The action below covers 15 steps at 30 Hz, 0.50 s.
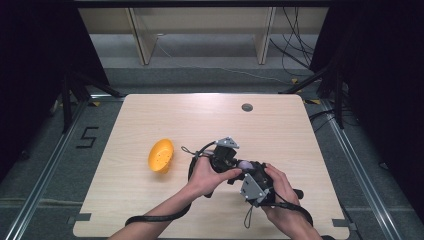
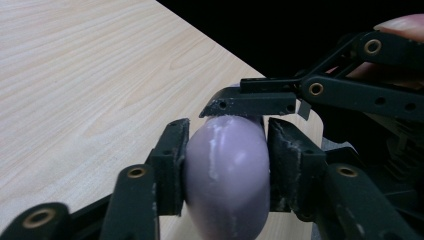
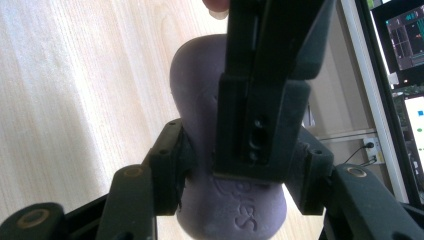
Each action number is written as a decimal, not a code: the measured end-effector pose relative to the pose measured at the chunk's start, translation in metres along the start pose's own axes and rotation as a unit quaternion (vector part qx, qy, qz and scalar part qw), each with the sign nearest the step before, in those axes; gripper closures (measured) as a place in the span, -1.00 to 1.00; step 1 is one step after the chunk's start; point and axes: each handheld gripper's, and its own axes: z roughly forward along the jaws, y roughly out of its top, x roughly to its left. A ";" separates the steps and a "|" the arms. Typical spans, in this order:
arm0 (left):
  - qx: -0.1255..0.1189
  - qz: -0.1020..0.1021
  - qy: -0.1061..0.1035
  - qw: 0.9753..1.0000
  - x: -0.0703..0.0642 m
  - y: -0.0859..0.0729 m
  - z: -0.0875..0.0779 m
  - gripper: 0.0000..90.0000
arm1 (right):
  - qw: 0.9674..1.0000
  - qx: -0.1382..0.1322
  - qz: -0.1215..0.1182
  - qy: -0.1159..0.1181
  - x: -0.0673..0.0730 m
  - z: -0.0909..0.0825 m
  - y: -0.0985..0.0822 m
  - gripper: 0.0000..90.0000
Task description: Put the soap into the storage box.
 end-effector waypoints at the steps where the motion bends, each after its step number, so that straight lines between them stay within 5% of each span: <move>1: 0.002 0.004 -0.001 1.000 0.000 0.000 -0.001 0.26 | 1.000 0.001 0.001 0.001 0.000 0.000 0.000 0.11; 5: 0.003 -0.002 0.004 1.000 0.000 0.000 -0.002 0.29 | 1.000 -0.004 -0.011 0.005 -0.001 0.001 0.000 0.11; 11: -0.008 0.013 0.018 1.000 -0.005 -0.001 -0.003 0.30 | 1.000 -0.005 0.004 0.007 -0.001 0.002 0.001 0.11; 15: -0.017 0.023 0.032 0.999 -0.007 0.000 -0.004 0.31 | 1.000 0.000 0.010 0.011 -0.001 0.002 -0.002 -0.25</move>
